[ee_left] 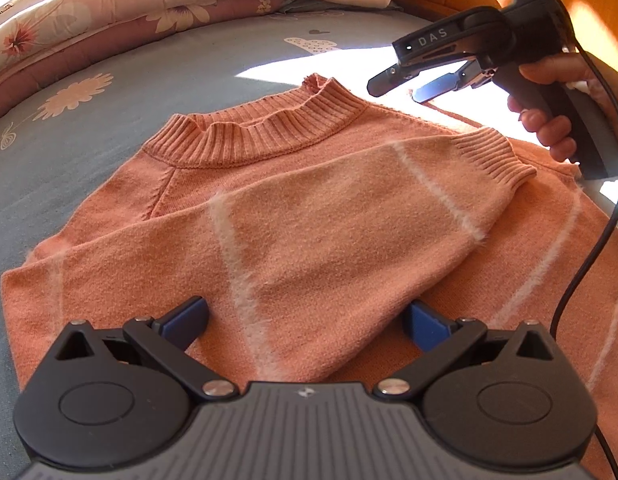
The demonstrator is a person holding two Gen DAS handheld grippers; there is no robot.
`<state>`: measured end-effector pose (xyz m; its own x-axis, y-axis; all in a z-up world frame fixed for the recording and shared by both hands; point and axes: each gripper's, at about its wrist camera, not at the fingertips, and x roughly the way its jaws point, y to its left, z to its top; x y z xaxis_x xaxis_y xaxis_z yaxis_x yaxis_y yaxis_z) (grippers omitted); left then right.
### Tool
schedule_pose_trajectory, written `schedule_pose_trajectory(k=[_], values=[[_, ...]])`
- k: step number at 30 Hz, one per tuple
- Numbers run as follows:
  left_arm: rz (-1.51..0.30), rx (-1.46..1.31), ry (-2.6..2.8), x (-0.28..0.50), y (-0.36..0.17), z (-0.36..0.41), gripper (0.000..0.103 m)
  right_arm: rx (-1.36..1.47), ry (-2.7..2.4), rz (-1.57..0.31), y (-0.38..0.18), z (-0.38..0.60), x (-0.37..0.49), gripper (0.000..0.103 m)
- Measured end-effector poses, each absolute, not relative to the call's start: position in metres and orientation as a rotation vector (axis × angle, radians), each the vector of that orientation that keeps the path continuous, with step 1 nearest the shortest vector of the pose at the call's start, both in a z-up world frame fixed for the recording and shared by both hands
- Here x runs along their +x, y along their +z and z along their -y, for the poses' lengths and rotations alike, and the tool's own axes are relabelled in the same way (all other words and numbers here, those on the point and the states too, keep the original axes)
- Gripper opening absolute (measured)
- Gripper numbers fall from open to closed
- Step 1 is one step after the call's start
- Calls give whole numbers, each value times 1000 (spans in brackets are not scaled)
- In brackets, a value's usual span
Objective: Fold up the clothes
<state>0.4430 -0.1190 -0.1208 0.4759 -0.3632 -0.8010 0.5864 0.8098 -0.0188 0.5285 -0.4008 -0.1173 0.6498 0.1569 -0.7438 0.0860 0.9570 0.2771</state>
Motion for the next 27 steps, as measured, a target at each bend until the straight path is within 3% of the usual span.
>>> schedule_pose_trajectory(k=[9, 17, 27], values=[[-914, 273, -566, 444, -120, 121, 103, 302, 35, -832, -93, 417, 520, 75], [-927, 293, -508, 437, -110, 128, 102, 333, -19, -916, -86, 424, 422, 76], [-925, 398, -578, 364, -84, 143, 102, 211, -10, -1044, -102, 386, 329, 76]])
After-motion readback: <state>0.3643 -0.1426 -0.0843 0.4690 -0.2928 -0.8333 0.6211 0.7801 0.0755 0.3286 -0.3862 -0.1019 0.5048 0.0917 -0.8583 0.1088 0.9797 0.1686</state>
